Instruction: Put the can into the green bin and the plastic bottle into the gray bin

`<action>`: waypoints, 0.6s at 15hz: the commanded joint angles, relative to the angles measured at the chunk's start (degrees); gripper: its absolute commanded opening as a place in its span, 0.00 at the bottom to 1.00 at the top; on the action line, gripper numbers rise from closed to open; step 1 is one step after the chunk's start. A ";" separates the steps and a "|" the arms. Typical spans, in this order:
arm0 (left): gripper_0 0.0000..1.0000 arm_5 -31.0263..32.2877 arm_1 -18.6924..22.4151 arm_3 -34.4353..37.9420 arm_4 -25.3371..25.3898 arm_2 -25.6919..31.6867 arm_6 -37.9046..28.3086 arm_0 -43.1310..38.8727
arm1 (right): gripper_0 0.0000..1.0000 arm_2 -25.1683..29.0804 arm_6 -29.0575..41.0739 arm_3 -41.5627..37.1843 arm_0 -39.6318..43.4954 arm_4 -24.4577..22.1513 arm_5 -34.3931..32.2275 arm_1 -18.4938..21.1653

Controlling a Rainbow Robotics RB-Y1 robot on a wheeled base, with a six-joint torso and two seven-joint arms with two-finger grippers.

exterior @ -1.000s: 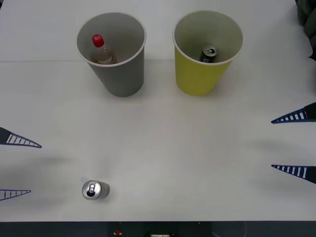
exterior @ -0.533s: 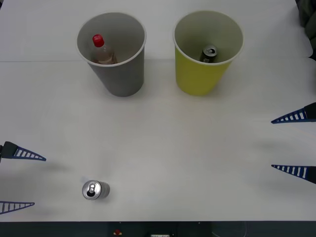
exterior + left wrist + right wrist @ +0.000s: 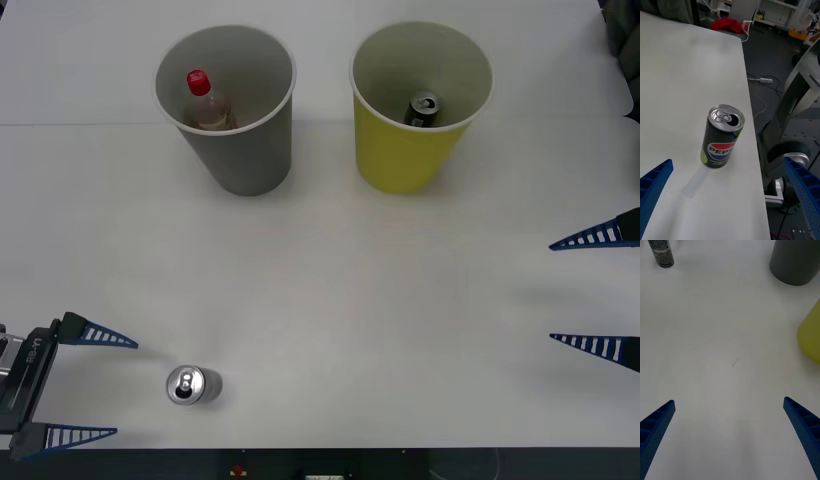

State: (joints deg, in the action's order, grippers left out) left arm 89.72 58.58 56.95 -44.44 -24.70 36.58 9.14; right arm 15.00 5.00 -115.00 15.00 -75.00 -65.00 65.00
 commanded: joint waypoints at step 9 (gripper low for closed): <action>1.00 -10.62 -6.37 0.62 3.22 -7.65 4.90 1.24 | 1.00 0.00 0.00 0.00 0.00 0.00 0.00 0.00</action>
State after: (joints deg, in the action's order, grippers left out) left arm 79.93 52.59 57.36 -41.51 -31.93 41.19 10.29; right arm 15.00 5.00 -115.00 15.00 -75.00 -65.00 65.00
